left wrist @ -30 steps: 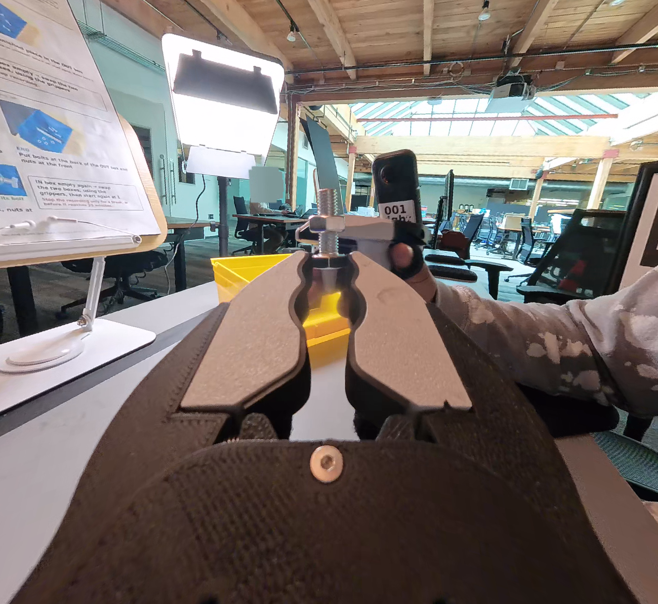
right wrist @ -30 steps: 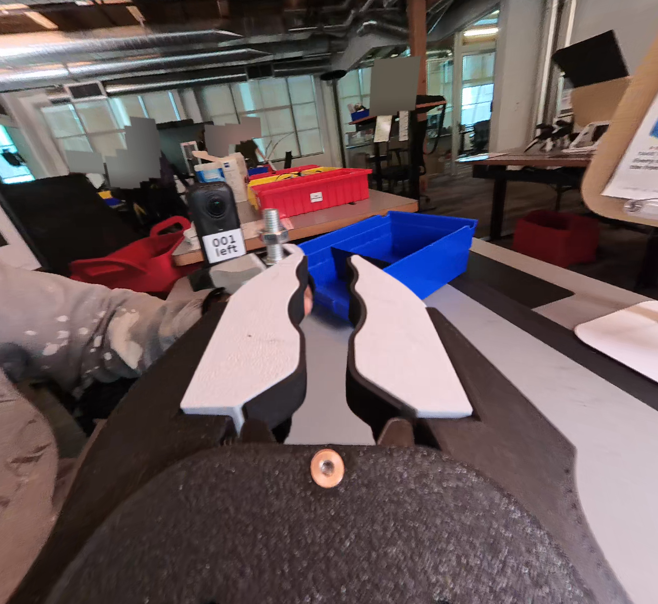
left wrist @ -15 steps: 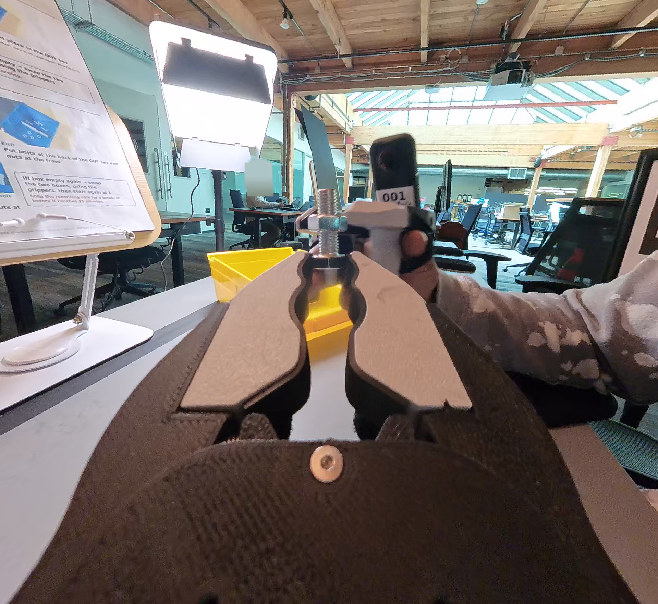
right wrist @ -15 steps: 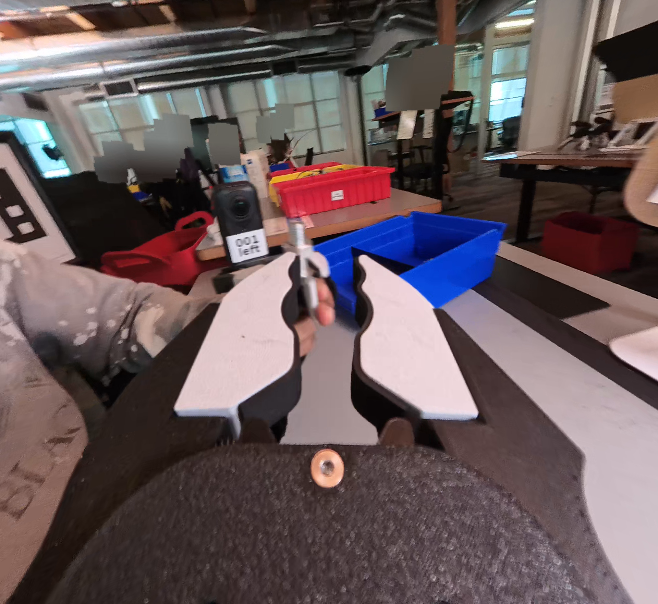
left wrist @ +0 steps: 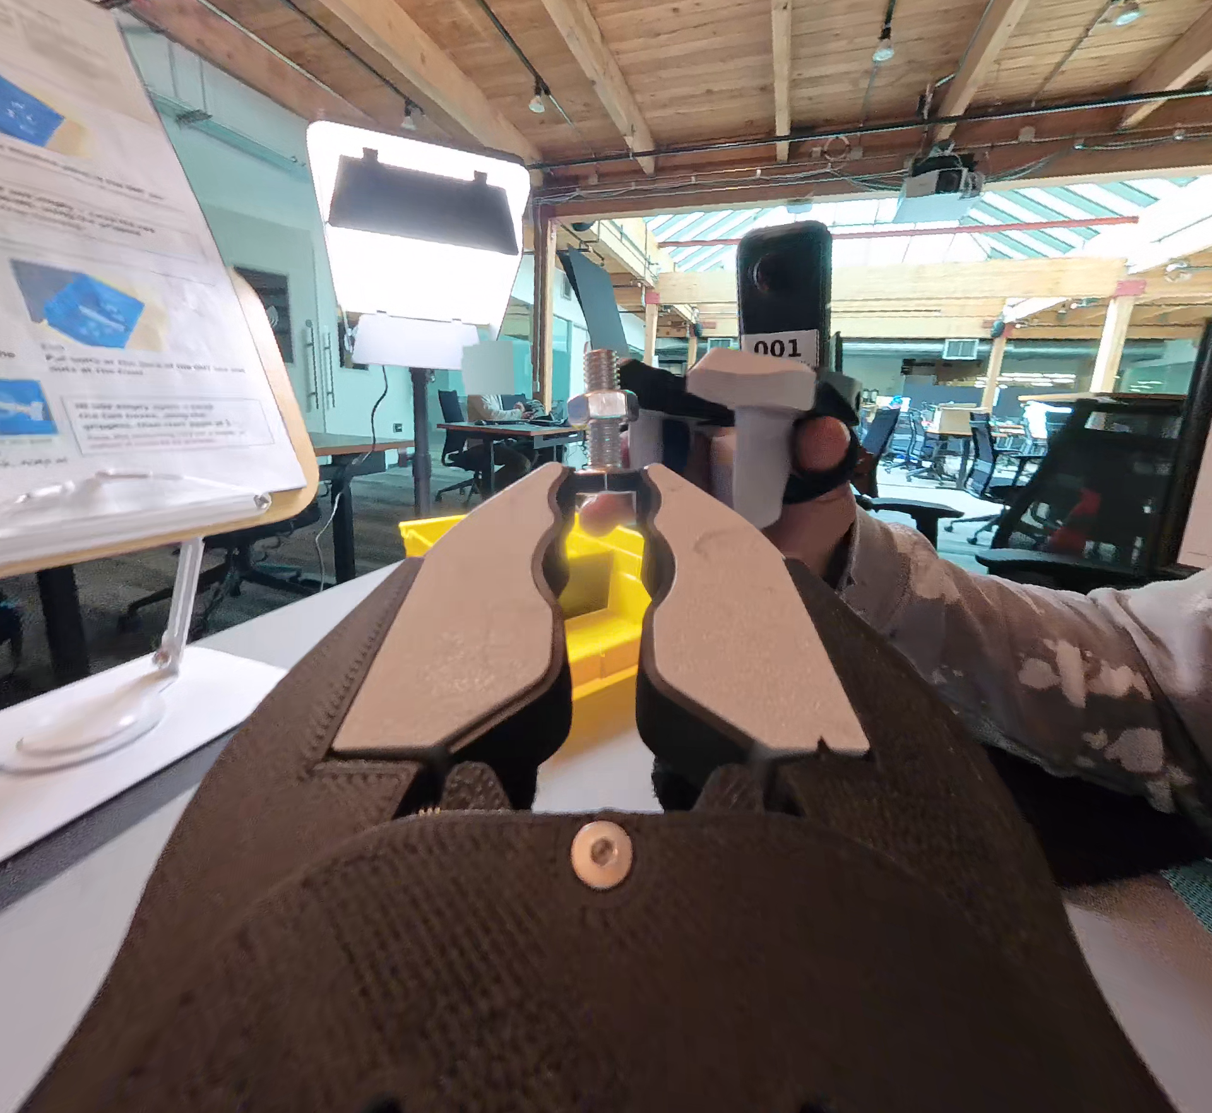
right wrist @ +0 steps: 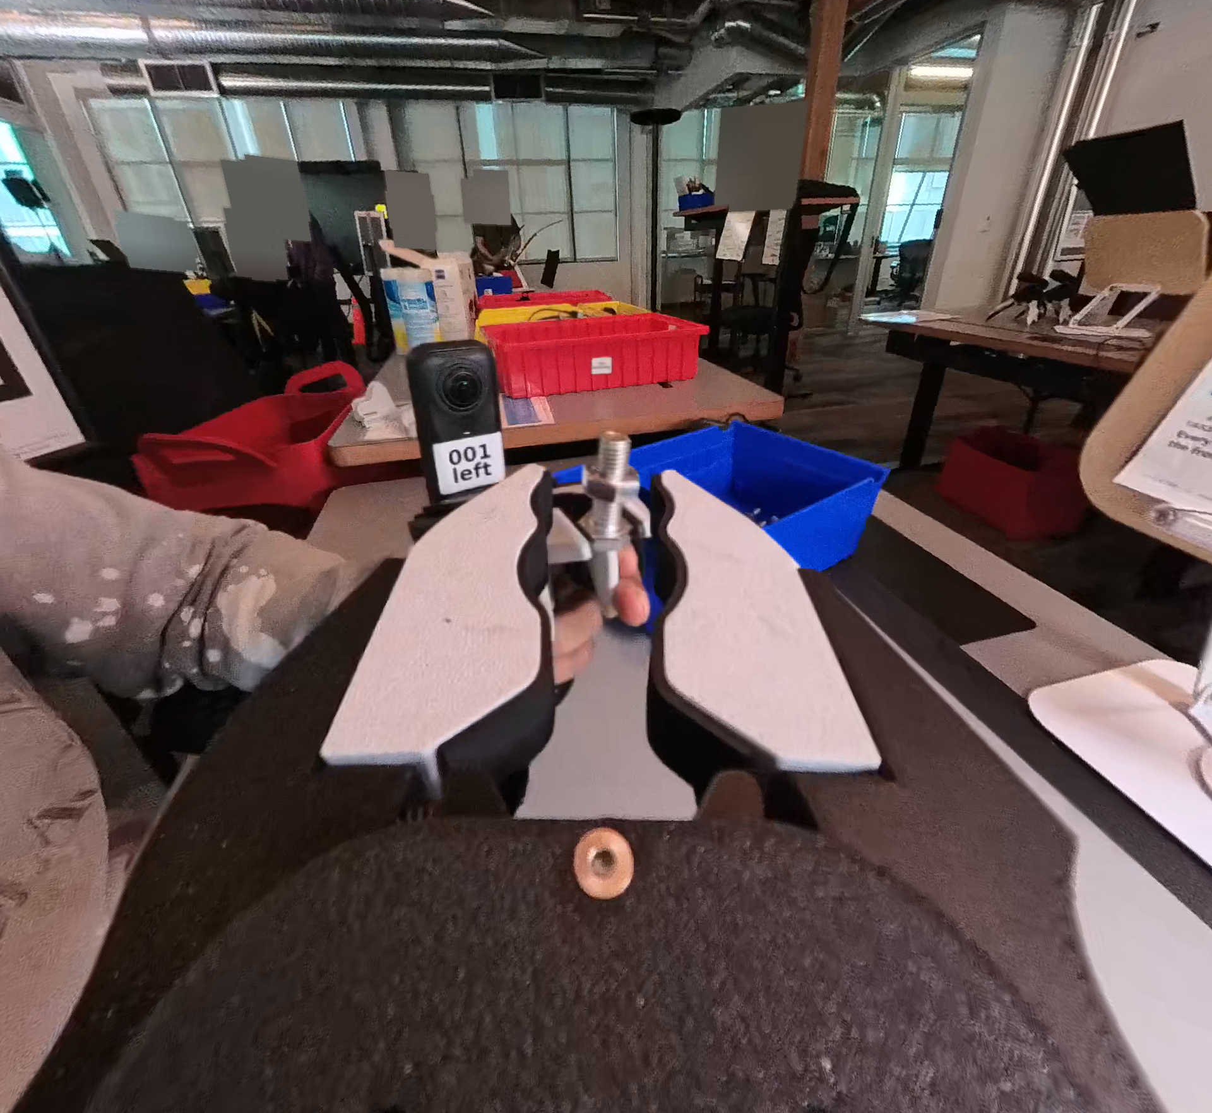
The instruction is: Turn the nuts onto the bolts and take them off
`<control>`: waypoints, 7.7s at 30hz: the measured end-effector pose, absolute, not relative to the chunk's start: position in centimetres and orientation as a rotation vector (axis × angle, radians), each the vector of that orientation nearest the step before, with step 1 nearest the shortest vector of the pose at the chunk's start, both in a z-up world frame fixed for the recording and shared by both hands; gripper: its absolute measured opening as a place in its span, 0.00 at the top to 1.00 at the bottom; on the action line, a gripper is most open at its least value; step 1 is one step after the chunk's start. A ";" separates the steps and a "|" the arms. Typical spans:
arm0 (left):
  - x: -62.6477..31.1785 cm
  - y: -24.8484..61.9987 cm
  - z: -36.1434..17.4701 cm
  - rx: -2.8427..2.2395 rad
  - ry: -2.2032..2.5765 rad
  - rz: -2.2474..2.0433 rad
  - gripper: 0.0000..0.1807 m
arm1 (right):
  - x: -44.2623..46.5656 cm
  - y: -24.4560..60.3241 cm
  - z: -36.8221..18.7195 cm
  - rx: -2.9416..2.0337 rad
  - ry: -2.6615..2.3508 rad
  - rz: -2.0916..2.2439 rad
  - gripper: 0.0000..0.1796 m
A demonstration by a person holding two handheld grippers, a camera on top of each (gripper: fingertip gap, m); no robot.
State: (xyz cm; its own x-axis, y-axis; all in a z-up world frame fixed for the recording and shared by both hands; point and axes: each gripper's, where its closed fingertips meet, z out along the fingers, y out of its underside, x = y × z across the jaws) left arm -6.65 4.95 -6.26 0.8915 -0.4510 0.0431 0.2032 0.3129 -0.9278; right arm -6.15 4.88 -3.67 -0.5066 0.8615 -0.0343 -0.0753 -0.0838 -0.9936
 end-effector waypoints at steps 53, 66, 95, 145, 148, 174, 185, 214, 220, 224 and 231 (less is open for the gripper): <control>-4.7 6.3 -7.3 -1.289 0.354 -0.640 0.90 | -5.2 9.0 -5.3 -0.882 -1.438 1.696 0.91; -5.4 6.8 -7.1 -1.299 0.308 -0.473 0.90 | -6.0 9.5 -5.1 -0.964 -1.346 1.644 0.94; -5.9 7.3 -7.5 -1.329 0.281 -0.448 0.90 | -6.0 8.4 -4.8 -0.940 -1.356 1.660 0.89; -5.8 6.5 -6.4 -1.226 0.255 -0.457 0.90 | -5.6 7.7 -3.2 -0.968 -1.285 1.745 0.87; -5.2 6.7 -6.8 -1.239 0.268 -0.457 0.90 | -6.0 6.0 -3.8 -0.955 -1.345 1.733 0.83; -5.4 6.9 -7.0 -1.249 0.265 -0.462 0.90 | -5.6 6.9 -3.3 -0.939 -1.312 1.708 0.87; -5.5 6.7 -6.8 -1.241 0.264 -0.466 0.90 | -5.4 8.1 -2.9 -0.948 -1.273 1.703 0.92; -3.0 6.2 -8.1 -1.253 0.376 -0.758 0.90 | -2.9 14.7 -3.5 -0.980 -1.361 1.478 0.90; -4.3 7.0 -8.6 -1.289 0.336 -0.651 0.90 | -0.9 31.4 -14.5 -1.617 -1.197 0.713 0.90; -4.2 7.5 -9.3 -1.323 0.344 -0.615 0.90 | -0.8 34.7 -22.1 -1.841 -1.329 0.494 0.90; -4.5 7.7 -9.8 -1.355 0.362 -0.580 0.90 | -0.8 37.0 -27.8 -1.962 -1.480 0.279 0.90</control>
State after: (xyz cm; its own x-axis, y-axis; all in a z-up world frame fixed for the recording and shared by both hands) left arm -4.53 7.72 -9.82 0.8080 -0.5830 0.0848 0.1797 0.1067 -0.9779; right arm -0.84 37.03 -27.83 0.3384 0.9169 0.2115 0.7772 -0.1456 -0.6122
